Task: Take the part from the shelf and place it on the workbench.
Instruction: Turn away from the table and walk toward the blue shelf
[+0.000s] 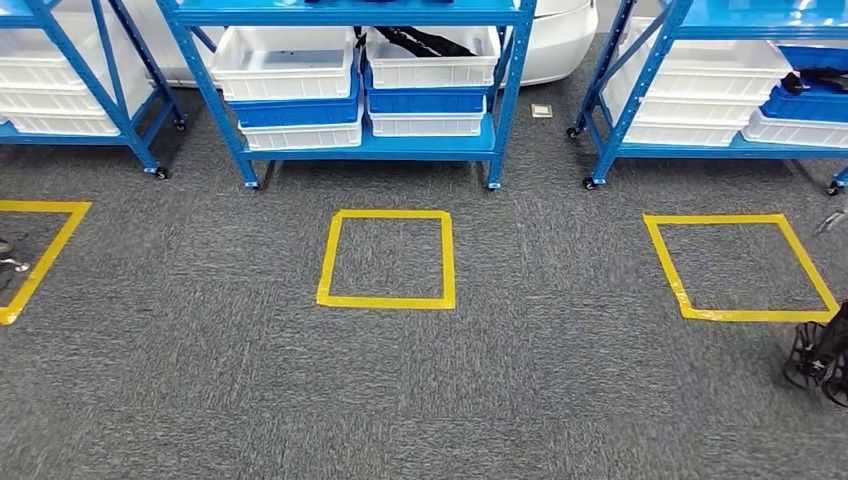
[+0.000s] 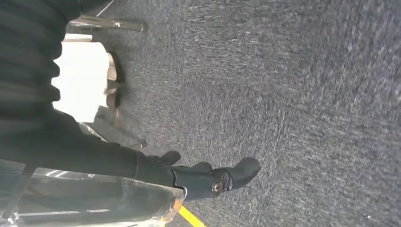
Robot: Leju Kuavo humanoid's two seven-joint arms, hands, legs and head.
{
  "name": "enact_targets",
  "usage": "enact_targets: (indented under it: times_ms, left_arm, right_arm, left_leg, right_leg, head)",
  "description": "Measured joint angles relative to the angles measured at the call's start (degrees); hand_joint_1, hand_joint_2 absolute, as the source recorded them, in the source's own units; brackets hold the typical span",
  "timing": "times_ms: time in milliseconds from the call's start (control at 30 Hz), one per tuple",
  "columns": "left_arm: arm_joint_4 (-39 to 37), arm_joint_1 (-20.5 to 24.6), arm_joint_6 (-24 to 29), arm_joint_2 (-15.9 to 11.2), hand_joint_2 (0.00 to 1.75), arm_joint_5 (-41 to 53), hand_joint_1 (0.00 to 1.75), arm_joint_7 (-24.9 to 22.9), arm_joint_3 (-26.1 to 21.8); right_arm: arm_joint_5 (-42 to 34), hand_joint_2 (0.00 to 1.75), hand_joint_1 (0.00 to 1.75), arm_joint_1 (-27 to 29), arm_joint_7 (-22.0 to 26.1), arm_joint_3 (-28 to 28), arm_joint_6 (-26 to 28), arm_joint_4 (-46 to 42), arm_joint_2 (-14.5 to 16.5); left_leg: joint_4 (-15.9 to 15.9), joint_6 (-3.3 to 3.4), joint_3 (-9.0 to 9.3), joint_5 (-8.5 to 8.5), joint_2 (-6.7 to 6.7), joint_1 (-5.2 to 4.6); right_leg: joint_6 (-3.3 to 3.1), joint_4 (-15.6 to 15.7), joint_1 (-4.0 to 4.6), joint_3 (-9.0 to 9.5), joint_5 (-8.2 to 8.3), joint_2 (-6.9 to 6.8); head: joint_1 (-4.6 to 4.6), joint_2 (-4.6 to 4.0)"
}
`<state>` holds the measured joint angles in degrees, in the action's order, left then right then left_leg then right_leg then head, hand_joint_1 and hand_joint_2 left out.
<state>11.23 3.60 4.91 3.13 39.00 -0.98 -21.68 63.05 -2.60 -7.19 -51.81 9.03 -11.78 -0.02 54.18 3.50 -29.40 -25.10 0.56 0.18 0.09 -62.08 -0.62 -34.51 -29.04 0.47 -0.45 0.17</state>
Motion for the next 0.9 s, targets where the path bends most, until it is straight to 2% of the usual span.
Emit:
enact_targets:
  times_ms: [33,67,100,133,167,233,267,300,400,433,500,567,600,633,667,733,767,833,900]
  left_arm:
    - [0.0,0.06,-0.03,0.04,0.0,0.02,0.0,-0.04,0.0]
    - [0.0,0.08,-0.07,0.07,0.0,0.05,0.0,-0.1,0.0]
    - [0.0,0.08,-0.11,0.12,0.0,0.09,0.0,-0.17,0.0]
    - [0.0,0.08,-0.13,0.18,0.0,0.13,0.0,-0.23,0.0]
    - [0.0,0.11,-0.15,0.26,0.0,0.16,0.0,-0.29,0.0]
    - [0.0,0.25,-0.18,0.39,0.0,0.22,0.0,-0.39,0.0]
    - [0.0,0.34,-0.19,0.42,0.0,0.27,0.0,-0.46,0.0]
    - [0.0,0.42,-0.19,0.42,0.0,0.34,0.0,-0.53,0.0]
    - [0.0,0.51,-0.19,0.38,0.0,0.58,0.0,-0.7,0.0]
    - [0.0,0.51,-0.19,0.37,0.0,0.64,0.0,-0.76,0.0]
    - [0.0,0.51,-0.26,0.36,0.0,0.72,0.0,-0.81,0.01]
    - [0.0,0.5,-0.5,0.38,0.0,0.75,0.0,-0.67,0.01]
    - [0.0,0.49,-0.61,0.38,0.0,0.75,0.0,-0.58,0.01]
    - [0.0,0.48,-0.69,0.37,0.0,0.76,0.0,-0.51,0.01]
    - [0.0,0.49,-0.71,0.37,0.0,0.76,0.0,-0.45,0.01]
    - [0.0,0.52,-0.68,0.34,0.0,0.78,0.0,-0.25,0.01]
    - [0.0,0.57,-0.55,0.32,0.0,0.78,0.0,-0.08,-0.01]
    - [0.0,0.68,-0.04,0.29,0.0,0.78,0.0,0.25,-0.11]
    - [0.0,0.71,0.4,0.34,0.0,0.78,0.0,0.38,-0.34]
  right_arm:
    - [0.02,1.75,0.0,0.0,0.0,0.01,-0.07,0.0,-0.03]
    - [0.02,1.75,0.0,0.04,-0.01,0.01,-0.09,0.0,-0.05]
    - [0.01,1.75,0.0,0.09,-0.04,0.01,-0.09,0.0,-0.07]
    - [0.01,1.75,0.0,0.12,-0.08,0.01,-0.1,0.0,-0.08]
    - [0.01,1.75,0.0,0.12,-0.15,0.01,-0.1,0.0,-0.11]
    - [0.02,1.75,0.0,0.0,-0.33,0.01,-0.18,0.0,-0.2]
    - [0.02,1.75,0.0,-0.1,-0.44,0.01,-0.23,0.0,-0.25]
    - [0.01,1.75,0.0,-0.16,-0.54,0.01,-0.3,0.0,-0.26]
    - [-0.06,1.75,0.0,-0.15,-0.73,0.01,-0.44,0.0,-0.24]
    - [-0.1,1.75,0.0,-0.14,-0.77,0.0,-0.52,0.0,-0.22]
    - [-0.21,1.75,0.0,-0.16,-0.86,-0.03,-0.67,0.0,-0.21]
    - [-0.31,1.75,0.0,-0.1,-0.94,-0.1,-0.72,0.0,-0.23]
    - [-0.32,1.75,0.0,-0.04,-0.97,-0.14,-0.72,0.0,-0.23]
    - [-0.32,1.75,0.0,0.0,-0.99,-0.17,-0.72,0.0,-0.23]
    - [-0.32,1.75,0.0,0.01,-1.0,-0.19,-0.72,0.0,-0.22]
    - [-0.32,1.75,0.0,-0.1,-1.01,-0.19,-0.72,0.0,-0.19]
    - [-0.3,1.75,0.0,-0.18,-1.01,-0.19,-0.72,0.0,-0.12]
    - [-0.14,1.75,0.0,-0.25,-1.01,-0.2,-0.75,0.0,-0.01]
    - [0.17,1.75,0.0,-0.24,-1.07,-0.21,-1.09,0.0,0.02]
  left_leg:
    - [-0.07,0.17,-0.28,0.18,0.05,-0.08]
    - [-0.05,0.13,-0.51,0.29,0.11,-0.14]
    - [-0.02,0.06,-0.69,0.4,0.17,-0.16]
    - [0.02,-0.06,-0.81,0.49,0.21,-0.17]
    - [0.06,-0.2,-0.85,0.56,0.22,-0.15]
    - [0.5,-0.6,-1.01,0.5,0.23,-0.27]
    - [0.92,-0.94,-1.19,0.31,0.23,-0.39]
    - [1.3,-1.28,-1.38,0.12,0.23,-0.51]
    - [1.89,-2.09,-1.66,-0.18,0.25,-0.34]
    - [2.73,-2.38,-1.96,-0.88,0.17,-0.18]
    - [7.71,-3.08,-3.97,-4.26,-0.04,0.16]
    - [15.84,-3.69,-7.46,-8.39,-0.16,0.44]
    - [18.59,-3.79,-8.7,-9.19,-0.16,0.53]
    - [19.15,-3.77,-8.95,-8.75,-0.16,0.57]
    - [17.34,-3.63,-8.09,-7.22,-0.17,0.58]
    - [9.18,-3.01,-4.18,-3.02,-0.4,0.55]
    - [5.63,-2.69,-2.52,-1.65,-0.55,0.41]
    - [2.47,-2.26,-1.27,-0.89,-0.78,0.07]
    - [2.28,-2.64,-1.46,-0.78,-0.74,-0.16]
  right_leg:
    - [-0.28,-4.26,-0.06,-2.08,-1.94,-0.01]
    - [-0.25,-8.01,-0.14,-3.81,-3.33,-0.02]
    - [0.03,-10.23,-0.23,-4.71,-3.98,-0.03]
    - [0.54,-10.22,-0.34,-4.43,-3.73,-0.06]
    - [1.17,-7.68,-0.5,-2.84,-2.64,-0.14]
    - [2.16,1.01,-0.86,1.99,0.14,-0.63]
    - [2.19,4.44,-0.97,3.71,1.12,-0.76]
    - [1.98,6.37,-0.98,4.59,1.59,-0.84]
    - [0.83,6.9,-1.05,4.77,1.92,-0.6]
    - [0.47,6.91,-1.23,4.91,2.08,-0.56]
    - [-0.02,6.92,-1.48,5.13,2.35,-0.5]
    - [-0.16,6.88,-1.31,5.0,2.43,-0.47]
    - [-0.16,6.86,-1.24,4.96,2.43,-0.45]
    - [-0.15,6.86,-1.19,4.99,2.42,-0.39]
    - [-0.14,6.85,-1.16,5.07,2.42,-0.29]
    - [-0.12,6.88,-1.13,5.26,2.41,0.01]
    - [-0.03,6.87,-0.97,5.22,2.42,0.13]
    - [0.28,6.84,-0.73,4.91,2.47,0.22]
    - [0.31,6.65,-0.27,4.53,2.36,0.19]
  head:
    - [0.05,0.0]
    - [0.04,0.0]
    - [0.03,0.0]
    - [0.06,0.0]
    - [0.04,0.0]
    - [0.08,0.0]
    - [0.03,0.0]
    - [-0.03,0.0]
    - [-0.14,0.0]
    - [-0.19,0.0]
    - [-0.37,0.0]
    - [-0.48,0.0]
    - [-0.48,0.0]
    - [-0.48,0.0]
    - [-0.48,0.0]
    - [-0.49,0.0]
    - [-0.47,0.0]
    - [-0.46,0.0]
    - [-0.41,0.0]
